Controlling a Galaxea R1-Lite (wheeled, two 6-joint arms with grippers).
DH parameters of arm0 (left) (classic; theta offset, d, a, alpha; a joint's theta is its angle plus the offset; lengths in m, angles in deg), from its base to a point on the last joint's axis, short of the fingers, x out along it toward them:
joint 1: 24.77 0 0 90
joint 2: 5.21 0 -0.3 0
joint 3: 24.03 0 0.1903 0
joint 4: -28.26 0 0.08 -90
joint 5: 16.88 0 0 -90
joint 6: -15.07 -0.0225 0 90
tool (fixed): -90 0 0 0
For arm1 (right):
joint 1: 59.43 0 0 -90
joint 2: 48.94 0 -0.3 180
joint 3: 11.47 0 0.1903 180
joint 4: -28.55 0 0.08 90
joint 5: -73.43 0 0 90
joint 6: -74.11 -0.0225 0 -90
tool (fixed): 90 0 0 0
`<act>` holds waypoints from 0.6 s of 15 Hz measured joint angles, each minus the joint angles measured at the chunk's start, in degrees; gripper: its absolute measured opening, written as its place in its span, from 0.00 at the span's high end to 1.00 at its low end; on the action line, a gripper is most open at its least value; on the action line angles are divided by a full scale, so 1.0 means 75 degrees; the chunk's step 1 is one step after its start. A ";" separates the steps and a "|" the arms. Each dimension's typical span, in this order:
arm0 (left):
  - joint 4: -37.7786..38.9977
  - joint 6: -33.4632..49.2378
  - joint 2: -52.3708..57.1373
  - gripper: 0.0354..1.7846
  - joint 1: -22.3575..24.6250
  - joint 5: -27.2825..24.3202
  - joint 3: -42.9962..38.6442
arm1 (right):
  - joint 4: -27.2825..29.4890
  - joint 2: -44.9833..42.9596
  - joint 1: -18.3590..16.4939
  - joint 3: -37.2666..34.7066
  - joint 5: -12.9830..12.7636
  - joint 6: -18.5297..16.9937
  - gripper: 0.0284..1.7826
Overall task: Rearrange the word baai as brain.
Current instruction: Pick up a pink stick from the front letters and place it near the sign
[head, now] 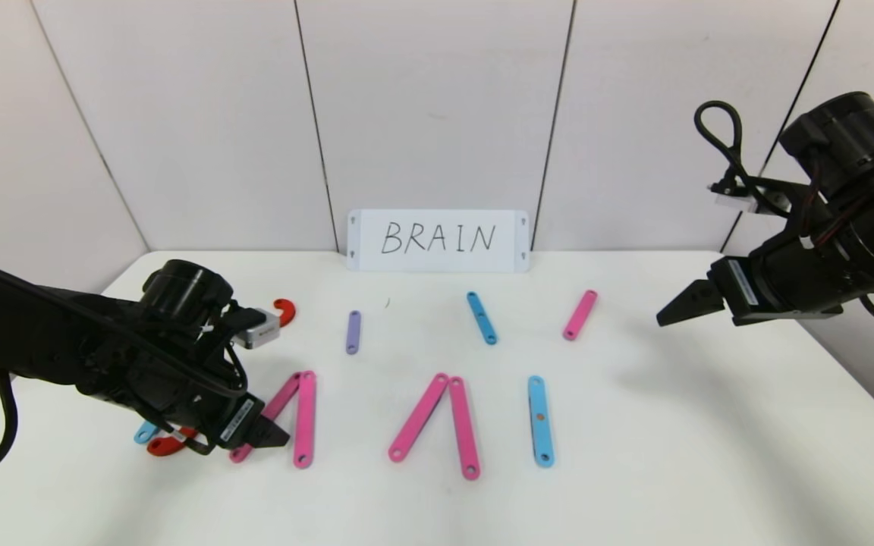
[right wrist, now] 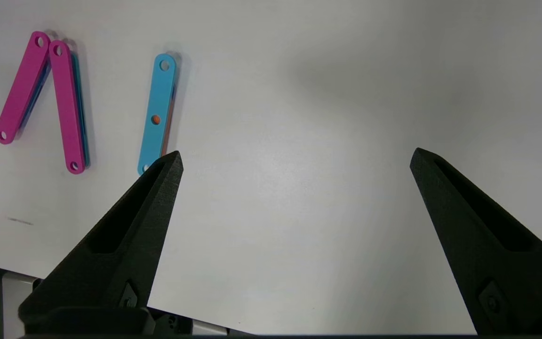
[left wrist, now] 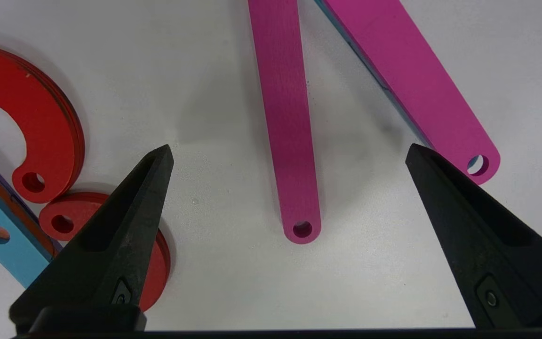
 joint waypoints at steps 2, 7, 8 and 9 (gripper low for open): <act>0.0034 -0.0003 -0.0063 0.03 0.0000 -0.0003 -0.0020 | 0.0000 -0.0011 0.0000 -0.0008 0.0000 0.0000 0.05; 0.0041 -0.0007 -0.0122 0.03 -0.0003 0.0008 -0.0037 | -0.0011 -0.0026 -0.0005 -0.0023 -0.0003 0.0003 0.05; 0.0034 -0.0007 -0.0125 0.03 -0.0003 0.0008 -0.0037 | -0.0011 -0.0029 -0.0008 -0.0023 -0.0003 0.0003 0.05; 0.0044 -0.0007 -0.0137 0.03 -0.0003 0.0011 -0.0037 | -0.0008 -0.0029 -0.0008 -0.0023 -0.0007 0.0003 0.05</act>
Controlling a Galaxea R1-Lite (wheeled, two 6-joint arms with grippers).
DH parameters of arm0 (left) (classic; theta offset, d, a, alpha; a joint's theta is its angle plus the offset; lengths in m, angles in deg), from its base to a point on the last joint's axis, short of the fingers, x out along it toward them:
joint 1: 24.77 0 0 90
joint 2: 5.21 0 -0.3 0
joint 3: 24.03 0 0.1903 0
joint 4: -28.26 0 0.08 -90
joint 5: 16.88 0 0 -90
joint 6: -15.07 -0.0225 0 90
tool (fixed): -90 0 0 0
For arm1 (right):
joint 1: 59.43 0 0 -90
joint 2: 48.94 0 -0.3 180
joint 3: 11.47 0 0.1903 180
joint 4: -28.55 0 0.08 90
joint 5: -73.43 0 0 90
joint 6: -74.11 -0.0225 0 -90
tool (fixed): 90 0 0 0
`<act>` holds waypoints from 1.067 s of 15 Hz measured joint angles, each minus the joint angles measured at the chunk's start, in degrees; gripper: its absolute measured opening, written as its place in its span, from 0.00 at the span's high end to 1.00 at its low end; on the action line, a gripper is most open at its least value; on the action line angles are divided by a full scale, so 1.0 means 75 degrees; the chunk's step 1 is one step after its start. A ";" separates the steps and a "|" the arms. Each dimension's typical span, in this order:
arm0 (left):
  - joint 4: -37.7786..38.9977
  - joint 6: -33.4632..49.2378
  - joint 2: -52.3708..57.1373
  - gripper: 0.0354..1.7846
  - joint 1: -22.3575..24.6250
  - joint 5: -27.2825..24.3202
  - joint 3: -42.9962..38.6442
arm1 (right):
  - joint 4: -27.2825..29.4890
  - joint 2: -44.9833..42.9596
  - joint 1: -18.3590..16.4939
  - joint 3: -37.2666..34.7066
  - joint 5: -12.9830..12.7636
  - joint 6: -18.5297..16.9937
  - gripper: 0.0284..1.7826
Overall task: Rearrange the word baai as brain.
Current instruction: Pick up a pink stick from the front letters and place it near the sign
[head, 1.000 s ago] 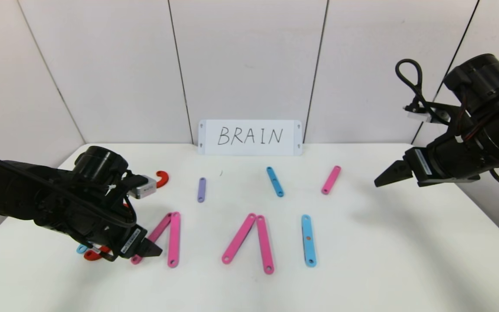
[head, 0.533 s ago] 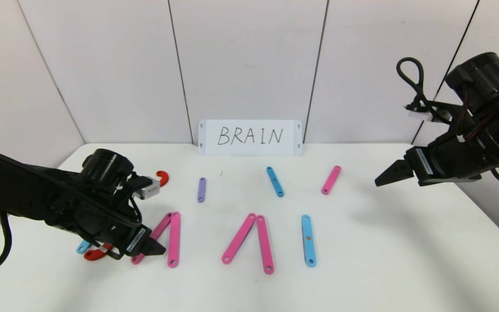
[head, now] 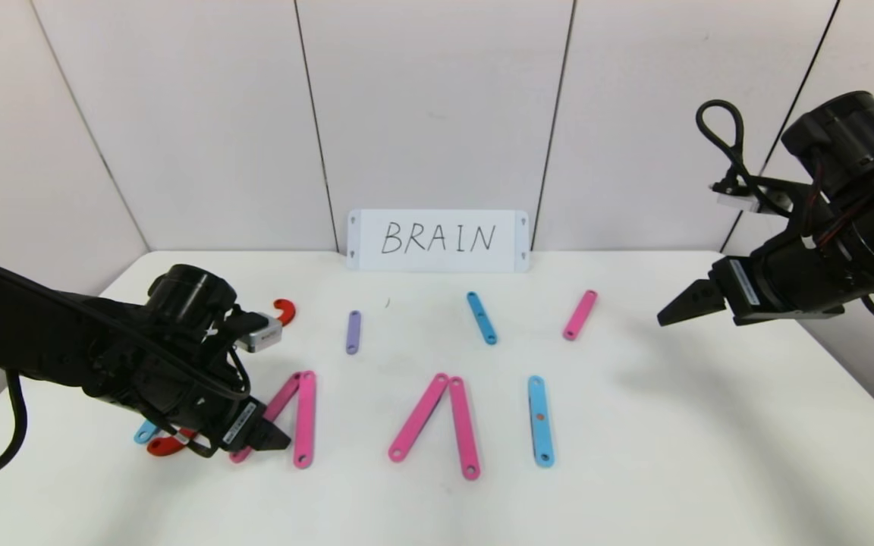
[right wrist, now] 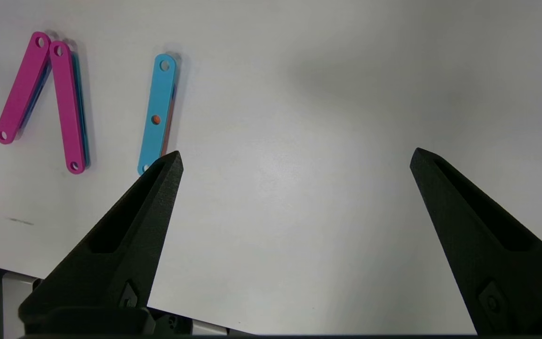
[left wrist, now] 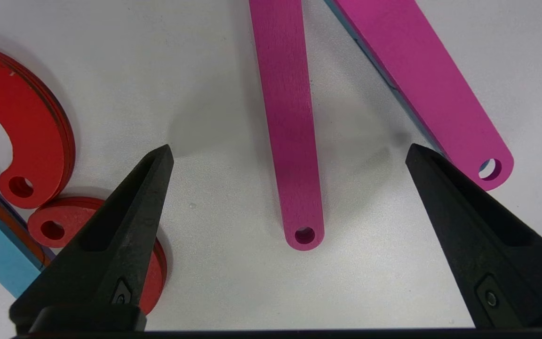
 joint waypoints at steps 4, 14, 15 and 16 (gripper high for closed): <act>0.0044 -0.0008 -0.0088 0.08 -0.0002 -0.0005 0.0020 | -0.0003 -0.0003 -0.0007 0.0000 -0.0008 0.0000 0.05; 0.0239 -0.0018 -0.0114 0.86 -0.0085 -0.0011 -0.0070 | -0.0039 -0.0102 -0.0015 -0.0021 -0.0020 0.0011 0.05; 0.0241 -0.0011 -0.0114 0.87 -0.0099 -0.0003 -0.0073 | -0.0039 -0.0109 -0.0015 -0.0021 -0.0020 0.0011 0.05; 0.0241 -0.0008 -0.0114 0.87 -0.0111 -0.0005 -0.0073 | -0.0039 -0.0114 -0.0015 -0.0021 -0.0020 0.0011 0.05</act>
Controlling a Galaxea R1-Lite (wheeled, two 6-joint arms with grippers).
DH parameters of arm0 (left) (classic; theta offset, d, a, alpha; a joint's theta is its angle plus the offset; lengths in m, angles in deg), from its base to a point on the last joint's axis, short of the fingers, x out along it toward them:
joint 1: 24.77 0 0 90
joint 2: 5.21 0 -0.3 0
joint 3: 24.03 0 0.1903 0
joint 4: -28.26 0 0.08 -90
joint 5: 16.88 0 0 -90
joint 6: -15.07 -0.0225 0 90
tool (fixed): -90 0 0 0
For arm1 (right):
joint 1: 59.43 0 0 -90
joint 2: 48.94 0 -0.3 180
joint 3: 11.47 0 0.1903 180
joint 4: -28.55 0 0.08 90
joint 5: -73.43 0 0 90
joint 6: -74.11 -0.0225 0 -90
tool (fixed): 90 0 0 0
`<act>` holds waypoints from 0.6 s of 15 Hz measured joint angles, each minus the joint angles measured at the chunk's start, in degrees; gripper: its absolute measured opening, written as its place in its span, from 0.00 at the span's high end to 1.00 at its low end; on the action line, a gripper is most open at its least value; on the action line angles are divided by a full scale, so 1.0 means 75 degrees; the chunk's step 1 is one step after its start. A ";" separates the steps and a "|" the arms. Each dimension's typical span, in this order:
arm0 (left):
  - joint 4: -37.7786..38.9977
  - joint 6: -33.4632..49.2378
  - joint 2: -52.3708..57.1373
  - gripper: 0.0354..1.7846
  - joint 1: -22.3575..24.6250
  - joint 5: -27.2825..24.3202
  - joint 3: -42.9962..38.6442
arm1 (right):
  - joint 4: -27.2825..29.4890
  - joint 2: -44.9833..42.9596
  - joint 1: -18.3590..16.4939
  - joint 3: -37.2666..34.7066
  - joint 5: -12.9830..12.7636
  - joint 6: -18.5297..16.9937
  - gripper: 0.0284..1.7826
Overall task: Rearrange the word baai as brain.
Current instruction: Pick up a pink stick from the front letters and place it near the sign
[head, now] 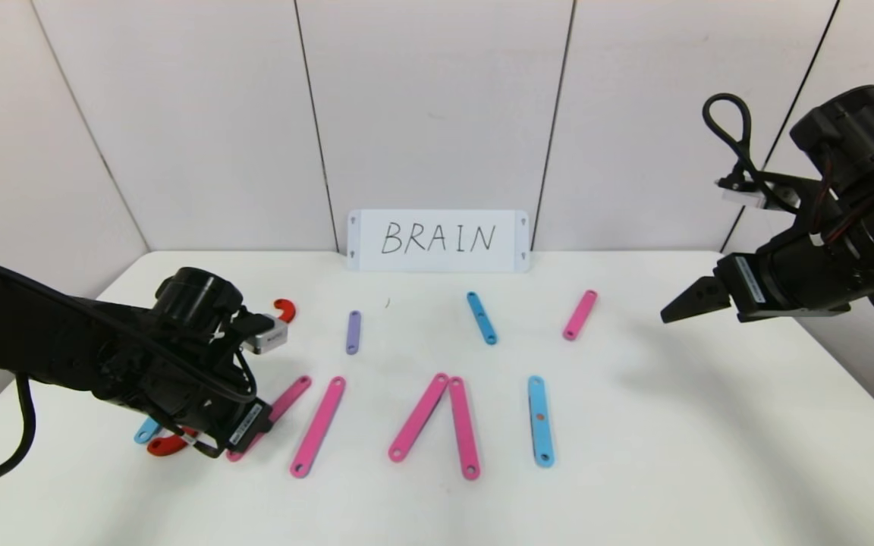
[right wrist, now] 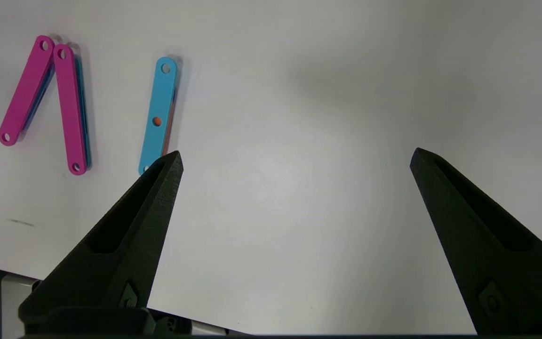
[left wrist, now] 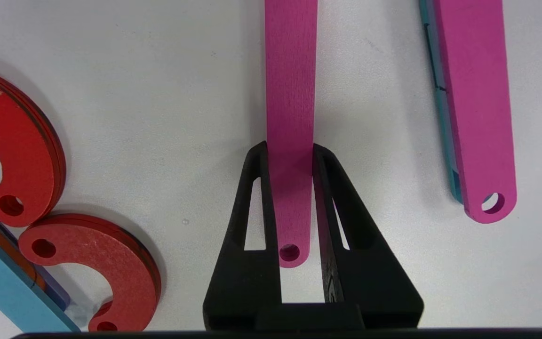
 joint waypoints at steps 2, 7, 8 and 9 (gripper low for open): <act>0.0021 0.0102 0.0003 0.87 -0.0015 0.0008 0.0036 | 0.0000 0.0000 0.0000 0.0000 0.0000 -0.0003 0.05; 0.1742 0.1460 0.0111 0.87 0.0010 0.0255 0.0166 | 0.0000 0.0000 0.0008 -0.0037 0.0008 0.0037 0.05; 0.2129 0.1794 0.0140 0.87 0.0080 0.0585 0.0242 | 0.0000 0.0000 0.0018 -0.0049 0.0005 0.0046 0.05; 0.2419 0.1918 0.0161 0.87 0.0216 0.0920 0.0309 | -0.0003 0.0003 0.0026 -0.0059 0.0002 0.0055 0.05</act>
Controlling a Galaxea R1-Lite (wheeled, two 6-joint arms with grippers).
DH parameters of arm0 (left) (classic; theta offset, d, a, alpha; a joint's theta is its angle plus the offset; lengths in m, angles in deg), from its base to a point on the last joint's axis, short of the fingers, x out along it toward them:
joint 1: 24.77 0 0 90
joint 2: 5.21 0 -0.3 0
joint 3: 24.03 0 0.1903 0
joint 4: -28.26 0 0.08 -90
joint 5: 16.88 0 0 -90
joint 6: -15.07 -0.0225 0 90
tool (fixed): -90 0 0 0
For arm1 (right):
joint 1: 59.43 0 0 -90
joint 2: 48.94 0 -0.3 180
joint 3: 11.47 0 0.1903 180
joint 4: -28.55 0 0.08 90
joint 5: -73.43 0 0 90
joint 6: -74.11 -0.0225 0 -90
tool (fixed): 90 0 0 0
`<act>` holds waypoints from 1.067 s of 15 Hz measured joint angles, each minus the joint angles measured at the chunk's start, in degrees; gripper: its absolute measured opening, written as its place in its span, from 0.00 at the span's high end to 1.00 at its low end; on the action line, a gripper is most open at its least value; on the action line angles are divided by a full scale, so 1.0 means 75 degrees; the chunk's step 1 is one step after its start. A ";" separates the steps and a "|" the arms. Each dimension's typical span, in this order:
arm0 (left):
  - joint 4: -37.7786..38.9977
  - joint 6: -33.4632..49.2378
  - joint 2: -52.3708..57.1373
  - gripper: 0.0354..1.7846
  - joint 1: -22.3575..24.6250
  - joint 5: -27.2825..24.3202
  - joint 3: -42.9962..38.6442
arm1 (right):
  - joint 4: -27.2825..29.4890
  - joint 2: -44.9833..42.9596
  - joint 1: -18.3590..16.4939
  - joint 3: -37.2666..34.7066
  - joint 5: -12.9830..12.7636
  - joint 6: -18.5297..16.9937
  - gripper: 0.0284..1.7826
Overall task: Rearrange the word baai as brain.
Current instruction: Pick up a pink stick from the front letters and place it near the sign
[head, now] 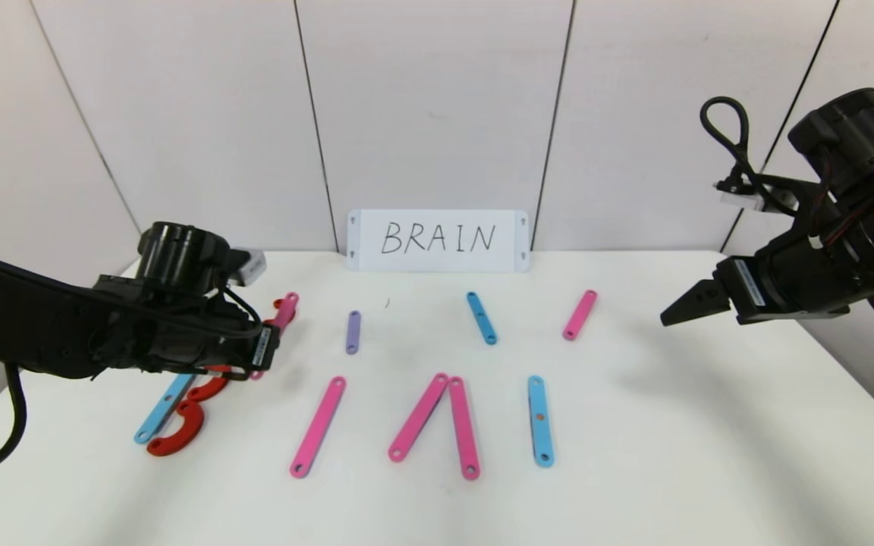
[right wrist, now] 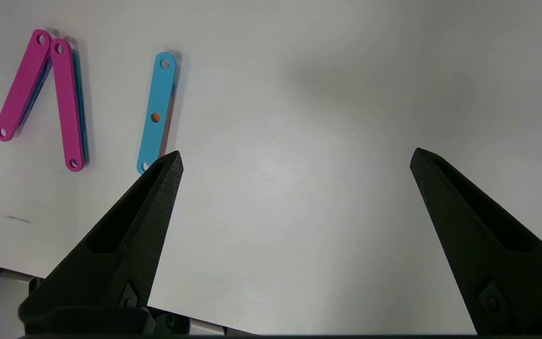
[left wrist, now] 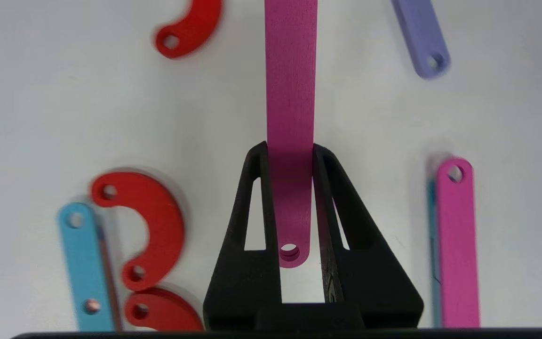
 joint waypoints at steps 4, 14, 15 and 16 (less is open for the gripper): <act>0.0353 0.0005 -0.0055 0.87 0.0909 0.0319 0.0530 | -0.0005 0.0005 0.0049 -0.0049 -0.0008 0.0008 0.05; 0.0623 0.0104 -0.1686 0.87 0.2100 0.0328 0.2329 | 0.0000 0.0046 0.0085 -0.0060 -0.0011 0.0011 0.05; 0.0634 0.0089 -0.1863 0.87 0.2134 0.0328 0.2404 | 0.0003 0.0055 0.0085 -0.0060 -0.0015 0.0011 0.05; 0.0634 0.0086 -0.2043 0.87 0.2149 0.0328 0.2474 | -0.0002 0.0060 0.0088 -0.0060 -0.0011 0.0015 0.05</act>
